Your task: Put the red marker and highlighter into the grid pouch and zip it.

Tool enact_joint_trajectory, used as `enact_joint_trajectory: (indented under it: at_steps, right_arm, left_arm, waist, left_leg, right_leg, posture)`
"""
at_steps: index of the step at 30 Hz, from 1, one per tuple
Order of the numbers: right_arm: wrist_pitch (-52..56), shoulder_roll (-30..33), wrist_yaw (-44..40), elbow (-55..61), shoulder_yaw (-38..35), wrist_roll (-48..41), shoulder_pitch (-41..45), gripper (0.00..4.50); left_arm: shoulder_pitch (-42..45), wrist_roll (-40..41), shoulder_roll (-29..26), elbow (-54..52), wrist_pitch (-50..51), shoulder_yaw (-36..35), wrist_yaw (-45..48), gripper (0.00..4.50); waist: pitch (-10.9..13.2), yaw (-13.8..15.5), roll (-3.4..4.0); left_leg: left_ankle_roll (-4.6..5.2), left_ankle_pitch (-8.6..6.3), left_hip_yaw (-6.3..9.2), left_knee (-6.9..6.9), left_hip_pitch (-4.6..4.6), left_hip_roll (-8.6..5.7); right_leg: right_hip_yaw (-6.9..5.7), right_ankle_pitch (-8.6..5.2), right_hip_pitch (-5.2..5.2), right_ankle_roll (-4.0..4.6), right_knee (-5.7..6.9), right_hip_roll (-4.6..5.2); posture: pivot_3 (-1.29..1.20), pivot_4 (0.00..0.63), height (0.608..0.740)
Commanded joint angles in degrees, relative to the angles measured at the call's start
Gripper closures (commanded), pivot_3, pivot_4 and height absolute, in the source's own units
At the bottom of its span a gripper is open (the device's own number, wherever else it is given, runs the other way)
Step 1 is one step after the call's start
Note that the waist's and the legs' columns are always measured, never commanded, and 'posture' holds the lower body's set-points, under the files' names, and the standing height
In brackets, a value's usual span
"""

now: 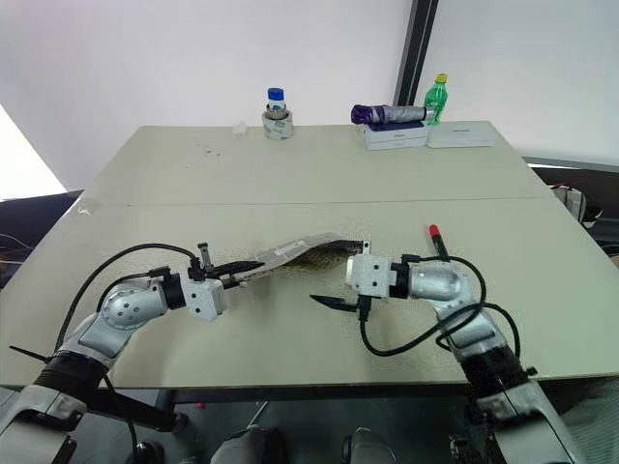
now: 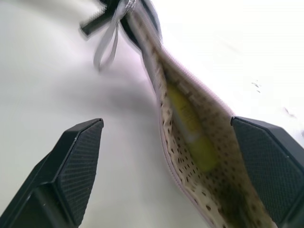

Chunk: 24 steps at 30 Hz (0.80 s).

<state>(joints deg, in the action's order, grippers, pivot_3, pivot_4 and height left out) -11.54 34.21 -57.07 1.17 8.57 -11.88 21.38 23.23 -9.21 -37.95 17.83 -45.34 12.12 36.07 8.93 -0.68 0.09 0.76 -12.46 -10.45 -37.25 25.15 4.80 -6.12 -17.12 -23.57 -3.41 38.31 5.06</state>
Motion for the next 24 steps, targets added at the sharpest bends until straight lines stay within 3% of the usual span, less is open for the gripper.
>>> enact_joint_trajectory:
  at_steps: [1, 6, 11, 17, 24]
  right_arm:
    - [7.5, 0.17, 4.95, 8.62, -8.29, -8.68, -5.57, 0.04]
    - [6.76, -4.61, 18.24, 9.16, -19.44, -6.79, -18.09, 0.04]
    - [10.45, -8.24, 26.75, 13.41, -22.83, -5.39, -26.75, 0.04]
    - [20.68, -7.76, 37.74, 10.07, -24.27, -2.12, -19.05, 0.04]
    - [32.03, -6.54, 40.65, 2.16, -24.4, -2.2, -9.51, 0.04]
  left_arm:
    - [-0.51, -0.36, -0.48, -0.03, -0.15, -2.75, -2.42, 4.5]
    - [-1.24, -1.8, -0.95, 2.31, -0.14, -4.03, -4.97, 4.5]
    - [-1.19, -1.65, -0.3, 3.08, -0.35, -4.03, -5.9, 4.5]
    - [-1.21, -2.65, 0.6, 3.07, -0.73, -3.17, -6.41, 4.5]
    - [-2.28, -3.53, 0.66, 2.02, -0.65, -3.15, -7.08, 4.5]
  waist:
    - [0.0, 0.09, 0.0]
    - [-0.03, 0.27, -0.05]
    - [-0.04, -0.09, -0.05]
    - [-0.04, -0.37, -0.05]
    - [-0.04, 0.05, -0.05]
  left_leg:
    - [0.0, 0.0, 0.01, 0.0, 0.0, 0.0]
    - [0.3, -0.18, 0.1, -0.01, -0.01, -0.01]
    - [0.32, -0.2, 0.12, 0.03, -0.02, 0.0]
    - [0.31, -0.19, 0.12, 0.03, -0.12, 0.03]
    - [0.32, -0.19, 0.06, 0.09, -0.12, 0.0]
  right_leg:
    - [0.0, 0.0, 0.0, 0.0, 0.0, 0.0]
    - [-0.03, 0.0, 0.08, 0.0, -0.02, 0.03]
    - [-0.02, 0.0, 0.07, 0.0, -0.02, 0.01]
    - [0.02, 0.0, 0.09, 0.0, 0.0, 0.0]
    - [0.03, 0.0, 0.11, 0.0, 0.0, 0.02]
  posture:
    - [0.0, 0.15, 0.74]
    - [0.0, 0.15, 0.74]
    - [0.0, 0.15, 0.74]
    - [0.0, 0.15, 0.74]
    - [0.0, 0.15, 0.74]
